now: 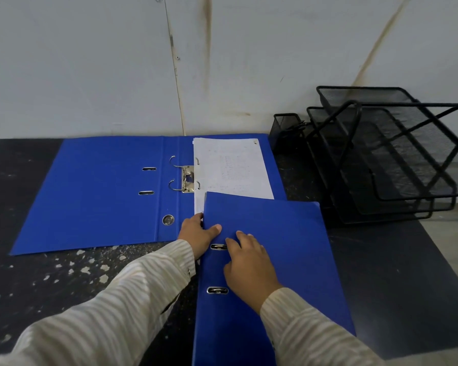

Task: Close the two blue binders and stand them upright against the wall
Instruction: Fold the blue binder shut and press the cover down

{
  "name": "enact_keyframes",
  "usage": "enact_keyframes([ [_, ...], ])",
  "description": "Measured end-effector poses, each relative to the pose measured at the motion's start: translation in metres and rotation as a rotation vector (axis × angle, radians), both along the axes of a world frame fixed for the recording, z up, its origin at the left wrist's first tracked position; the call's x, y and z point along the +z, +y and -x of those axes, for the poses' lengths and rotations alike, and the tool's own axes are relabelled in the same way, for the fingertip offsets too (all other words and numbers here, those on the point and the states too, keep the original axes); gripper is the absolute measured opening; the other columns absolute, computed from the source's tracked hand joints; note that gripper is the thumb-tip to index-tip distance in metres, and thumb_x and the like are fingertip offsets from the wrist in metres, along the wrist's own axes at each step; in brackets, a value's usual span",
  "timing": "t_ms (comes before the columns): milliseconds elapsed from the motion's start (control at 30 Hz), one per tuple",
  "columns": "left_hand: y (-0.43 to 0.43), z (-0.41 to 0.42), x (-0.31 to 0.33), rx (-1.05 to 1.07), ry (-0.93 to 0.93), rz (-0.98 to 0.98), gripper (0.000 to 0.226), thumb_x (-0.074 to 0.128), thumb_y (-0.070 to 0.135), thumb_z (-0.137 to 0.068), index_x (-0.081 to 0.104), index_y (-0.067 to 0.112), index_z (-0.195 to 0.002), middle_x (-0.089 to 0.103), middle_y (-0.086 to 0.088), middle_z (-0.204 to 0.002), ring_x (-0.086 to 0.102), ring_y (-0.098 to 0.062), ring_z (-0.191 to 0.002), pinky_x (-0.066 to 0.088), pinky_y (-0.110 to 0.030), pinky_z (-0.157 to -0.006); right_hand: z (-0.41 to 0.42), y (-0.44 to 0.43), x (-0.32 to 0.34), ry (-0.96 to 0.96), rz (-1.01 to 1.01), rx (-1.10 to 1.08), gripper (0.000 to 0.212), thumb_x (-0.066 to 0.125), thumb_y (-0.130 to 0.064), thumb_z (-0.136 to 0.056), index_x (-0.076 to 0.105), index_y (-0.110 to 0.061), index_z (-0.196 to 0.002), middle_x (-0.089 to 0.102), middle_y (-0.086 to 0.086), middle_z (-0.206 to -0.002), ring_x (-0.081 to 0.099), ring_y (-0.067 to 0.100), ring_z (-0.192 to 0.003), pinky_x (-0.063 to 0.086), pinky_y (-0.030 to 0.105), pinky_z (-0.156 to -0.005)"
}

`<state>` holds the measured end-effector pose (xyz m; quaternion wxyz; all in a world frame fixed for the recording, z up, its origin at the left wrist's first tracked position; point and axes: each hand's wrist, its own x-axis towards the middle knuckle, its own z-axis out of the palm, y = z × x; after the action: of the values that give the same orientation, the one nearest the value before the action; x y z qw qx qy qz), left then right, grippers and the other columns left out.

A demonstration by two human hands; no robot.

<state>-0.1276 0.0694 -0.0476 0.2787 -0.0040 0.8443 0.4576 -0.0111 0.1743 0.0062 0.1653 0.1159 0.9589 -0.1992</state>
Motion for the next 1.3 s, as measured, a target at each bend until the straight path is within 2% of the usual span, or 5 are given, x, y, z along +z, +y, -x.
enact_keyframes([
  [433,0.008,0.0,0.001,-0.015,0.036,0.132,0.047,0.061,0.038,-0.086,0.054,0.011,-0.124,0.055,-0.012,-0.124,0.06,-0.03,-0.107,0.052,-0.046,-0.094,0.001,0.004,0.006,-0.026,0.061,0.028,0.053,0.041,-0.014,-0.094,0.028,-0.015,-0.146,0.015,0.004,-0.157,0.009,0.023,-0.146,0.019,0.037,-0.118],
  [800,-0.013,-0.051,-0.014,0.035,0.124,-0.086,0.062,0.044,0.066,-0.076,0.049,0.033,-0.128,0.06,0.005,-0.123,0.058,-0.018,-0.113,0.049,-0.046,-0.098,-0.051,-0.006,0.004,-0.141,0.093,0.044,0.065,0.045,-0.03,-0.097,0.009,-0.018,-0.15,-0.003,-0.003,-0.16,-0.003,0.02,-0.147,0.017,0.038,-0.119],
  [1000,-0.01,-0.069,-0.004,0.069,0.171,-0.107,0.045,0.049,0.035,-0.094,0.044,0.021,-0.137,0.057,0.001,-0.13,0.055,-0.019,-0.119,0.045,-0.045,-0.103,-0.052,-0.005,0.005,-0.143,0.079,0.073,0.066,0.047,-0.029,-0.097,0.009,-0.017,-0.15,-0.002,-0.001,-0.16,-0.002,0.022,-0.147,0.019,0.037,-0.118],
  [1200,-0.002,-0.071,-0.005,0.066,0.222,0.103,0.064,0.047,0.04,-0.096,0.027,0.01,-0.149,0.043,-0.009,-0.147,0.039,-0.028,-0.136,0.036,-0.045,-0.111,-0.051,-0.005,0.001,-0.132,0.039,0.109,0.066,0.048,-0.025,-0.097,0.009,-0.014,-0.149,-0.001,0.001,-0.159,0.0,0.023,-0.147,0.029,0.037,-0.114],
  [1300,-0.002,-0.073,-0.004,0.051,0.228,0.14,0.065,0.045,0.041,-0.096,0.023,0.01,-0.15,0.038,-0.01,-0.151,0.034,-0.028,-0.139,0.032,-0.045,-0.114,-0.045,-0.001,0.003,-0.109,0.044,0.109,0.059,0.052,-0.026,-0.094,0.024,-0.011,-0.144,0.013,0.003,-0.156,0.014,0.022,-0.143,0.036,0.035,-0.108],
])
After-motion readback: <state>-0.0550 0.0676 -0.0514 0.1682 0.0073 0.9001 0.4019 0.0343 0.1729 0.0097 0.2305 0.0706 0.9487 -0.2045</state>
